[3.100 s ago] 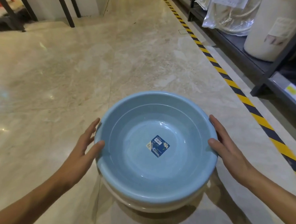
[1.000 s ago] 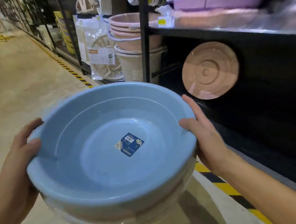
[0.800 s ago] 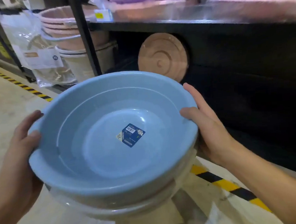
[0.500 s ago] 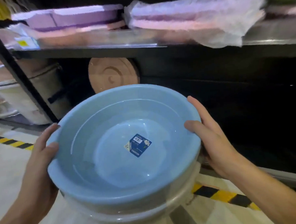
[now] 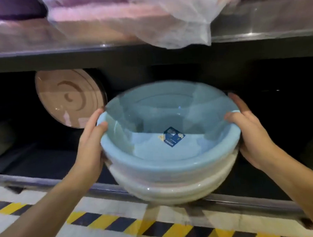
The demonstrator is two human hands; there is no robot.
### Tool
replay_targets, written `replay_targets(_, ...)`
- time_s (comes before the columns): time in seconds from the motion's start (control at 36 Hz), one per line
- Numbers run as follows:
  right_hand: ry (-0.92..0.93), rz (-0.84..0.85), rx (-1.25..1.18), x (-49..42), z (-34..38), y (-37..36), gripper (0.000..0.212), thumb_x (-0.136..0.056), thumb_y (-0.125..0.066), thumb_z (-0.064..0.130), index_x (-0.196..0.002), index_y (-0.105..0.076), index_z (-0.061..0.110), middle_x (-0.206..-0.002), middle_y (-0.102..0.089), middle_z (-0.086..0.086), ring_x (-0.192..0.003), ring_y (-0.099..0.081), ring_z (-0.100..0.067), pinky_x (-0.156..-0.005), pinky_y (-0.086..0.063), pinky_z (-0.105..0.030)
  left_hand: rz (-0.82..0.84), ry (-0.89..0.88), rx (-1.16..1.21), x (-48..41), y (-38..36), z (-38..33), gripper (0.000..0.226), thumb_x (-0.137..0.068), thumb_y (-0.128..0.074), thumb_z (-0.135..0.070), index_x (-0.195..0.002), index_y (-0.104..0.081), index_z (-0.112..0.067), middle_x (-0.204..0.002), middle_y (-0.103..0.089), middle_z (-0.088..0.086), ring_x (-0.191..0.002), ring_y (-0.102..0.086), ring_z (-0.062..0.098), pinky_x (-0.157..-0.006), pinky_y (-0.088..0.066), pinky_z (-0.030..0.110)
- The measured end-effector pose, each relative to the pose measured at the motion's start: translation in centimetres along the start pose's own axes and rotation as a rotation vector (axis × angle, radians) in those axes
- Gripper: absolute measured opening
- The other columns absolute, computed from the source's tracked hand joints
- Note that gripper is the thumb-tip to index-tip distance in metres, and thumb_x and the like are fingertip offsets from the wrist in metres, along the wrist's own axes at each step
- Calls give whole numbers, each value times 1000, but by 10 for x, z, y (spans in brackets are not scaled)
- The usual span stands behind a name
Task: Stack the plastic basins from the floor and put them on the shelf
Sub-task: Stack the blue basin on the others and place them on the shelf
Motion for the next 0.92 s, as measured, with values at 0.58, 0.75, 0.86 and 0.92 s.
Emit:
replay_targets(0.58, -33, -81, -83, -59, -87, 43, 54, -95, -54, 14, -131, -51, 55, -126, -66, 13, -110, -67, -9, -89, -55, -32, -21, 31, -39, -67, -55, 67, 47, -99, -45, -14, -139, -57, -34, -116, -76, -1, -108, -72, 21, -89, -58, 39)
replay_targets(0.75, -51, -104, -87, -58, -102, 43, 54, -95, -55, 13, -132, -51, 54, -128, -65, 11, -109, -67, -10, -92, -56, -36, -13, 21, -23, -72, -54, 79, 44, -100, -44, -13, -130, -60, -39, -104, -79, -9, -98, -74, 14, -85, -58, 36)
replay_targets(0.86, -55, -101, -85, -56, -103, 41, 57, -95, -55, 14, -137, -48, 52, -130, -63, 10, -111, -66, -11, -94, -56, -38, 6, 29, -28, -75, -51, 84, 46, -98, -44, -13, -129, -60, -42, -107, -79, -8, -100, -75, 16, -82, -62, 35)
replay_targets(0.92, -57, -105, -71, -54, -103, 40, 58, -95, -55, 15, -140, -46, 51, -131, -62, 11, -112, -66, -11, -94, -56, -38, 21, 33, -34, -77, -48, 86, 46, -97, -44, -14, -130, -59, -42, -107, -79, -8, -98, -75, 16, -79, -63, 33)
Point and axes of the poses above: each hand's wrist, its own x-axis away from the middle knuckle, its own y-axis out of the back of the hand, z = x × y, the point moved 9 cm from there along -x, towards the middle knuckle
